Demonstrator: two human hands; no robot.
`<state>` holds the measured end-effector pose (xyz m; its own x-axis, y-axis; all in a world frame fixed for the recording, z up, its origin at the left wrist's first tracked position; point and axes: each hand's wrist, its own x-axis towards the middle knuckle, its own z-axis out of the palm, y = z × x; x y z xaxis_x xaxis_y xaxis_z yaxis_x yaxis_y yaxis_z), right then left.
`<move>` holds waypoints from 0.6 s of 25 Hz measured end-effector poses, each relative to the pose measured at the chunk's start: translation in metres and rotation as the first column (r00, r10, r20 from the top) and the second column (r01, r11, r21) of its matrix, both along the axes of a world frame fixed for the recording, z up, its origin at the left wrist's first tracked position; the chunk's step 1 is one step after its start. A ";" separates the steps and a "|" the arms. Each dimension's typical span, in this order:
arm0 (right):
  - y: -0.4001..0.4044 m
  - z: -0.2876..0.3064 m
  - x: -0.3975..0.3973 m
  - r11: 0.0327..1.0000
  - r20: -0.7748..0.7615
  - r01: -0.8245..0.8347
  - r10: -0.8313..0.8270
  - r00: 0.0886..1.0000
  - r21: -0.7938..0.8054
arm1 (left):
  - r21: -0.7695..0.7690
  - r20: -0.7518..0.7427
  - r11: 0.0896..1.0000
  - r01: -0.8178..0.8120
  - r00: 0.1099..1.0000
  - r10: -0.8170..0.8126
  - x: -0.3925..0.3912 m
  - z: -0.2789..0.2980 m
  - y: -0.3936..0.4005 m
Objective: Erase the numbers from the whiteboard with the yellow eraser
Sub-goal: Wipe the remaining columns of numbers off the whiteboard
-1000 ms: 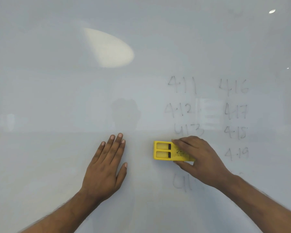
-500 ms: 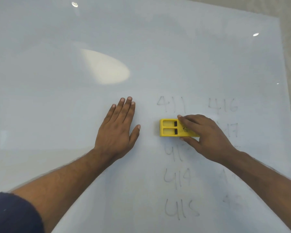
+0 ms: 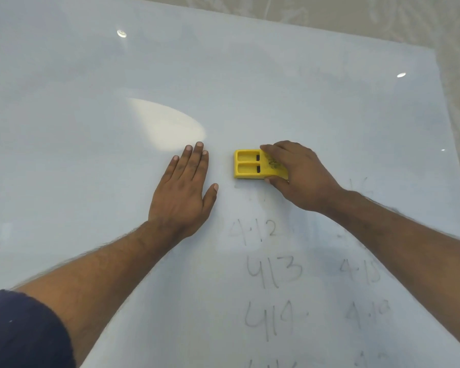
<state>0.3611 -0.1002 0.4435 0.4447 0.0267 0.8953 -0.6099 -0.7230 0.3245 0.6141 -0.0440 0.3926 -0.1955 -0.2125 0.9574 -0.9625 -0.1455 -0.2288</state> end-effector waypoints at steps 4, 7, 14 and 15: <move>-0.004 0.007 -0.001 1.000 -0.043 -0.025 0.024 0.999 -0.008 | -0.061 0.024 0.997 -0.038 0.999 0.039 0.005 -0.006 -0.006; -0.005 0.008 0.002 0.999 -0.012 -0.037 0.037 0.999 -0.004 | -0.080 0.023 0.996 -0.046 0.999 0.048 0.005 -0.006 -0.008; -0.009 -0.040 0.005 0.994 -0.031 -0.097 0.096 0.995 -0.043 | -0.088 0.017 0.994 -0.066 0.998 0.068 0.005 -0.010 -0.008; -0.009 -0.045 0.002 0.995 -0.053 -0.090 0.088 0.995 -0.041 | -0.086 0.020 0.994 -0.060 0.998 0.062 0.004 -0.009 -0.008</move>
